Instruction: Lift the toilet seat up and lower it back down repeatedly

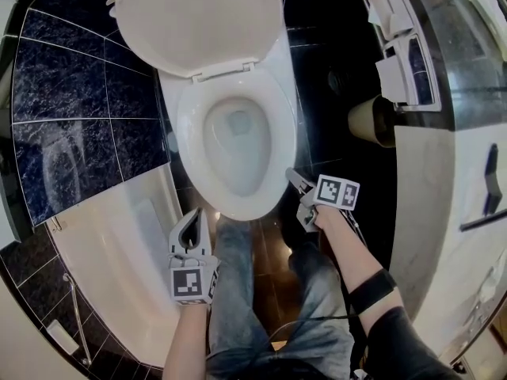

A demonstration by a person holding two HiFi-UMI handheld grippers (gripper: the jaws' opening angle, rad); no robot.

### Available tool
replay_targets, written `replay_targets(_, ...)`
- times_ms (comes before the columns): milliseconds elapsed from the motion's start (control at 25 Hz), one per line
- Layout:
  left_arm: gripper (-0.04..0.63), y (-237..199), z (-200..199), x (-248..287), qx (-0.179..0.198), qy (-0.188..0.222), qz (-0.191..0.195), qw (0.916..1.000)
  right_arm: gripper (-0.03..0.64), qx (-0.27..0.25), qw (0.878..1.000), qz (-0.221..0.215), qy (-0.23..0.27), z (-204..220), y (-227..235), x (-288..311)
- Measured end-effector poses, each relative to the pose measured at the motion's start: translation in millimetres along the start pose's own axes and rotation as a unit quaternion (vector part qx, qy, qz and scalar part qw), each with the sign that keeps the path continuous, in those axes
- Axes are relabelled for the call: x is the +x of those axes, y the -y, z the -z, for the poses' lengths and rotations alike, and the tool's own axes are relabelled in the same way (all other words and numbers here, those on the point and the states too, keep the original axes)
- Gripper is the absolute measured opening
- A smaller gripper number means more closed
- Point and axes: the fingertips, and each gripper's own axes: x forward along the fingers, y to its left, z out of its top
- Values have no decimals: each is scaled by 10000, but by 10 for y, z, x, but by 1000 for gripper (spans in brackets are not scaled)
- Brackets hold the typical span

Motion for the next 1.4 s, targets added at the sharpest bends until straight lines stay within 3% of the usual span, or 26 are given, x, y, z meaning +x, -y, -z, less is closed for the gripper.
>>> replay_targets(160,0,127,87,-121,-101,-247,74,9996,110,67,10000,-60,27,-51,-226,-172)
replay_targets(440,0,212,606,-346,-32,-912,217,9956,112,82,9996,-250,93,-272,-773,-489)
replay_targets(600,0,319,717,-299,-272,-1156,405,9921,114,95,9990,-384,198,-446,-1100,-647)
replay_targets(880,0,353,24,-9,-437,-645,590,9952,115,-181,9983,-456,299,-742,-1599,-801)
replay_targets(1320,0,168,-613,18,-859,-394,551,9940,126,158,9981,-233,549,-960,-1865,-891)
replay_targets(1360,0,132,-675,28,-841,-353,530,9944,121,52,9979,-228,599,-1013,-1956,-940)
replay_targets(1400,0,89,-736,44,-811,-304,496,9950,66,-105,9976,-222,655,-1069,-2062,-1001)
